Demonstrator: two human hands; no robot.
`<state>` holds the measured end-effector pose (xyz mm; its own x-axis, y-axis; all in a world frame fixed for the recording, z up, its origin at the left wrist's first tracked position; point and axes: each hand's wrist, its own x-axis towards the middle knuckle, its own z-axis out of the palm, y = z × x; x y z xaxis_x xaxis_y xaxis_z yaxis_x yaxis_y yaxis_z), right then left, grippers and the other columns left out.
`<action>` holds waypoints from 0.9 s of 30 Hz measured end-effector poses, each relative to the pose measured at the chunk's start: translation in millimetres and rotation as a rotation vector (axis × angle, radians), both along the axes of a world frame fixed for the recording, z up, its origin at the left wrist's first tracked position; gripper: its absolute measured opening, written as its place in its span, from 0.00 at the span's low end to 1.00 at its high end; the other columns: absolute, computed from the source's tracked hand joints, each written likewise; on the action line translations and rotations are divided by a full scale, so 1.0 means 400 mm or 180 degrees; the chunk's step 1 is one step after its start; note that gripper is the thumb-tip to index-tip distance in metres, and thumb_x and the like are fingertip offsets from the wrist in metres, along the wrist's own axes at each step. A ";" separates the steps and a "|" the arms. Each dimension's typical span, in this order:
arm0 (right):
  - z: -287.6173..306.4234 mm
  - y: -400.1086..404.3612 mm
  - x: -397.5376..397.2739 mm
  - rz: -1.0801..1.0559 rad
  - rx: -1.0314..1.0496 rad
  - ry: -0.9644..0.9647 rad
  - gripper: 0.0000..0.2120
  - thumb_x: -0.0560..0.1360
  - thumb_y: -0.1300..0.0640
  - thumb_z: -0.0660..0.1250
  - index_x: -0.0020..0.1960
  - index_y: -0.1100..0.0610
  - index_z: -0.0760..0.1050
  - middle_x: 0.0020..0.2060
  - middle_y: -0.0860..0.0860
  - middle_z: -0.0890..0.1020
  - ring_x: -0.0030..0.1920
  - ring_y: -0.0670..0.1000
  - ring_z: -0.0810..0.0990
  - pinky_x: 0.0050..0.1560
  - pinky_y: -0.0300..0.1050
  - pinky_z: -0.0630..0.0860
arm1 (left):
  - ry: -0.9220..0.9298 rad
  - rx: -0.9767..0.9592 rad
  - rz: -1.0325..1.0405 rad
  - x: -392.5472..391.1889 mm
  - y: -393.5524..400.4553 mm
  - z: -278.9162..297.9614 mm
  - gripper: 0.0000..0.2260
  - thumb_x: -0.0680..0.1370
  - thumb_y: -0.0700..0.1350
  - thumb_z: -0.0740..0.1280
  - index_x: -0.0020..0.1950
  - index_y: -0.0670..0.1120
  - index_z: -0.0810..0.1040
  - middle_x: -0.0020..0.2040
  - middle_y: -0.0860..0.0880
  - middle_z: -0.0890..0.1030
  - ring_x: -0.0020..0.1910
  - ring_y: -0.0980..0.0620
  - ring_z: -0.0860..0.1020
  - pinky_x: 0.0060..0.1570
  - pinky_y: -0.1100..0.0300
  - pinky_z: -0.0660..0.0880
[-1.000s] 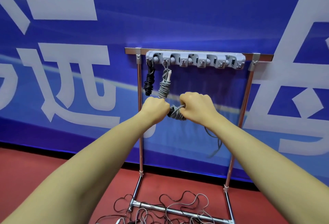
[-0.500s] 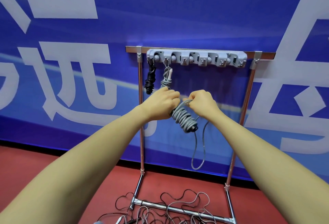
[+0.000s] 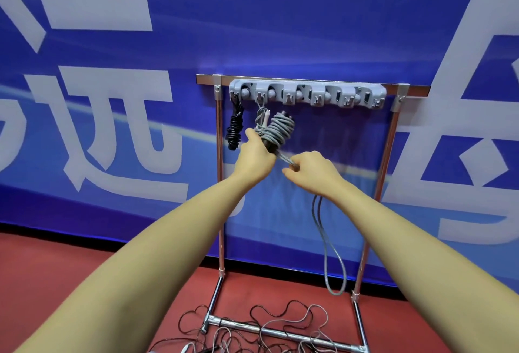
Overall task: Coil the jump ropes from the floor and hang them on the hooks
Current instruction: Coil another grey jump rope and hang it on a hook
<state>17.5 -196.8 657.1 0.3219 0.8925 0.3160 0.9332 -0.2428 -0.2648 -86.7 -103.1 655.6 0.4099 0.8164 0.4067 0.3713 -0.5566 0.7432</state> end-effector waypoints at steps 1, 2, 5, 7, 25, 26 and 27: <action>0.004 -0.002 -0.006 0.0060 -0.0061 -0.0060 0.17 0.74 0.54 0.63 0.30 0.55 0.62 0.30 0.52 0.71 0.36 0.57 0.68 0.32 0.45 0.63 | 0.0153 -0.0007 0.0062 0.002 0.006 -0.008 0.12 0.76 0.40 0.63 0.54 0.41 0.60 0.48 0.38 0.76 0.39 0.40 0.74 0.33 0.55 0.67; 0.006 -0.003 -0.010 0.0126 -0.0108 -0.0129 0.16 0.73 0.55 0.63 0.30 0.55 0.63 0.29 0.52 0.71 0.36 0.56 0.68 0.32 0.44 0.63 | 0.0329 0.0001 0.0108 0.001 0.008 -0.014 0.12 0.77 0.39 0.62 0.55 0.41 0.61 0.49 0.37 0.76 0.41 0.39 0.74 0.36 0.53 0.68; 0.011 -0.009 -0.016 0.0316 -0.0127 -0.0376 0.13 0.70 0.56 0.64 0.30 0.57 0.64 0.28 0.52 0.70 0.35 0.55 0.66 0.30 0.43 0.61 | 0.1217 0.0494 0.0411 -0.013 0.020 -0.029 0.12 0.77 0.36 0.60 0.60 0.39 0.61 0.51 0.38 0.76 0.44 0.38 0.74 0.39 0.50 0.68; 0.020 -0.011 -0.019 0.0426 -0.0086 -0.0661 0.08 0.70 0.57 0.62 0.33 0.57 0.67 0.30 0.53 0.72 0.36 0.56 0.67 0.29 0.43 0.60 | 0.1996 0.1033 0.0527 -0.023 0.022 -0.032 0.14 0.77 0.33 0.58 0.62 0.37 0.63 0.54 0.39 0.77 0.49 0.38 0.77 0.40 0.51 0.68; 0.018 0.010 -0.013 0.0067 0.0393 0.0230 0.08 0.71 0.59 0.62 0.45 0.51 0.78 0.45 0.50 0.82 0.49 0.55 0.77 0.41 0.46 0.70 | 0.2507 0.4005 -0.0060 -0.059 0.038 -0.028 0.16 0.50 0.33 0.75 0.21 0.45 0.69 0.23 0.51 0.59 0.28 0.50 0.60 0.32 0.59 0.58; 0.017 0.012 -0.010 -0.0019 0.0394 0.0267 0.06 0.72 0.59 0.62 0.43 0.52 0.77 0.45 0.51 0.82 0.48 0.56 0.77 0.40 0.45 0.69 | 0.2423 0.4200 -0.0176 -0.062 0.040 -0.029 0.16 0.51 0.31 0.73 0.21 0.45 0.67 0.25 0.51 0.57 0.29 0.50 0.58 0.33 0.59 0.58; 0.014 0.013 -0.006 -0.0091 0.0388 0.0288 0.04 0.72 0.59 0.63 0.42 0.53 0.77 0.44 0.51 0.81 0.47 0.56 0.77 0.39 0.45 0.68 | 0.2334 0.4354 -0.0306 -0.064 0.040 -0.024 0.16 0.53 0.31 0.72 0.22 0.46 0.66 0.25 0.50 0.56 0.29 0.50 0.57 0.34 0.58 0.59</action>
<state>15.2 -191.6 662.6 0.3787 0.8393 0.3900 0.8974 -0.2299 -0.3766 -112.4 -87.0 645.9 0.8724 -0.0359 0.4874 0.3375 -0.6771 -0.6539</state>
